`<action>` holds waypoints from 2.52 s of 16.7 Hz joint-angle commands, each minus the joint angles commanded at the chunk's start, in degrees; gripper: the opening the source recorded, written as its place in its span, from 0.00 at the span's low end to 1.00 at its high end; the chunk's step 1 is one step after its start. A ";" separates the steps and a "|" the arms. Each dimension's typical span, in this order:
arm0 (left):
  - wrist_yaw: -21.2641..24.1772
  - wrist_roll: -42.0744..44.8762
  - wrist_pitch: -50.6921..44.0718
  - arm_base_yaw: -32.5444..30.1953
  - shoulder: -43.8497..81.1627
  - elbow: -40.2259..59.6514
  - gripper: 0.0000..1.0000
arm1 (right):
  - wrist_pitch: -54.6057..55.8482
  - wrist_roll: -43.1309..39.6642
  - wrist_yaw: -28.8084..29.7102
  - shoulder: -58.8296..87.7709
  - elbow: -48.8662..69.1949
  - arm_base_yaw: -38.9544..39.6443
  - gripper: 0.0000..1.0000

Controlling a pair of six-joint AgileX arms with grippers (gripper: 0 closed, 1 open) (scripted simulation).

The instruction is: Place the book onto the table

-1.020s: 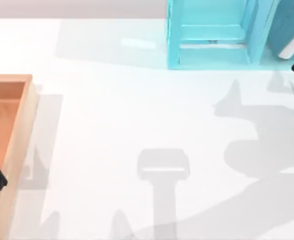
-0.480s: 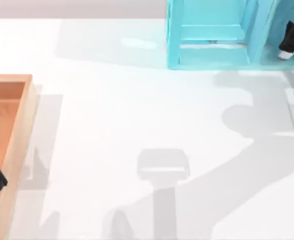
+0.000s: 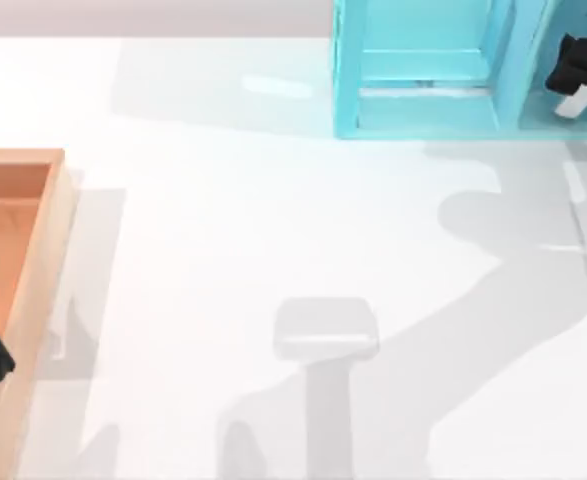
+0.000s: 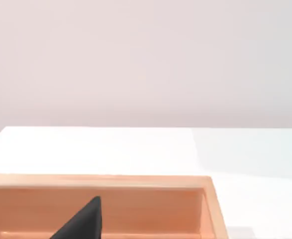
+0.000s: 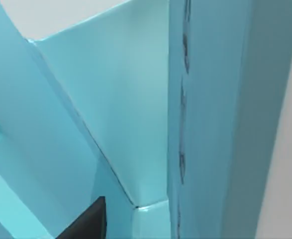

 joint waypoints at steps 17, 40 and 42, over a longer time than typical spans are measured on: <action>0.00 0.00 0.00 0.00 0.00 0.00 1.00 | 0.00 0.00 0.00 0.00 0.00 0.00 0.00; 0.00 0.00 0.00 0.00 0.00 0.00 1.00 | -32.95 -0.07 -2.49 -60.07 -27.03 -1.12 0.00; 0.00 0.00 0.00 0.00 0.00 0.00 1.00 | -35.78 0.13 -2.69 -64.59 -29.27 -1.32 0.00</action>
